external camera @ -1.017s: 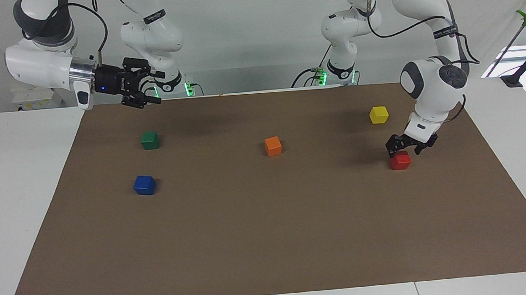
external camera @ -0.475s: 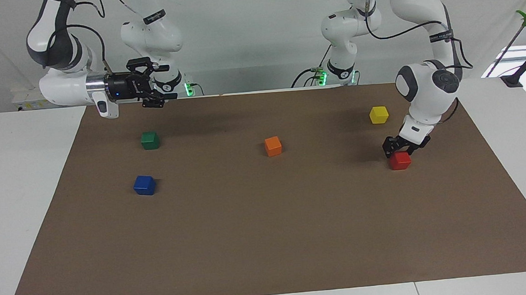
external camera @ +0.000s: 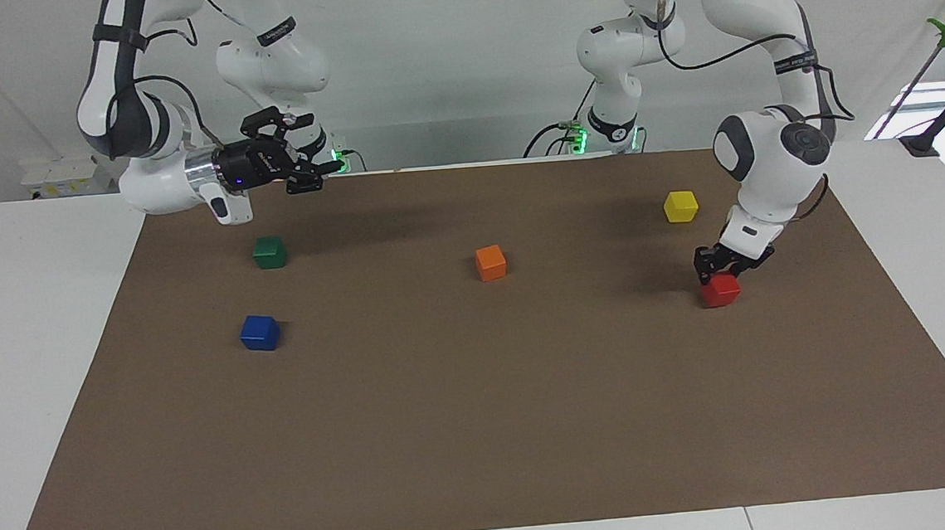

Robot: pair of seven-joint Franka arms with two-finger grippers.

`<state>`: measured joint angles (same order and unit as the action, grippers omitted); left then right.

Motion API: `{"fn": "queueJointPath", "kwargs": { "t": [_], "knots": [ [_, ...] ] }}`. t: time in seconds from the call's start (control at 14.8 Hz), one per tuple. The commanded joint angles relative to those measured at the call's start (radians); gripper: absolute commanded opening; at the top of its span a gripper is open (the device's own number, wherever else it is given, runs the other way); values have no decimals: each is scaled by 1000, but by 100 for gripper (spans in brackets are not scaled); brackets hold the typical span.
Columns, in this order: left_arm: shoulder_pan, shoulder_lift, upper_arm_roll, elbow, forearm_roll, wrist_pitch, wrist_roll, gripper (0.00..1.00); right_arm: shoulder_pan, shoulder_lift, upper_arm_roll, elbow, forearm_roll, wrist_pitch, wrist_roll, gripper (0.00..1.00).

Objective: Transfer red block to right arm and stack on blue block
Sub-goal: 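Lift the red cube with the left gripper while the right gripper advances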

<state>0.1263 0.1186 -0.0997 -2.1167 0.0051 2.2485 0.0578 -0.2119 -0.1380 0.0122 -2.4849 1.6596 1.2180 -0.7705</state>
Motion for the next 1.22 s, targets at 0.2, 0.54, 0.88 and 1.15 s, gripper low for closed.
{"fn": "queueJointPath", "kwargs": {
  "t": [0.2, 0.54, 0.88, 1.15],
  "knots": [
    [6, -34, 5, 149, 47, -190, -41, 0, 89, 188, 3, -9, 107, -110, -178, 100],
    [0, -100, -2, 153, 46, -202, -290, 0, 216, 230, 3, -6, 294, -123, -185, 100],
    [-20, -169, -23, 225, -25, -463, -312, 0, 298, 235, 5, 3, 393, -75, -178, 100],
    [-48, -189, -34, 224, -71, -547, -311, 0, 370, 251, 5, 6, 488, -64, -185, 100]
  ]
}}
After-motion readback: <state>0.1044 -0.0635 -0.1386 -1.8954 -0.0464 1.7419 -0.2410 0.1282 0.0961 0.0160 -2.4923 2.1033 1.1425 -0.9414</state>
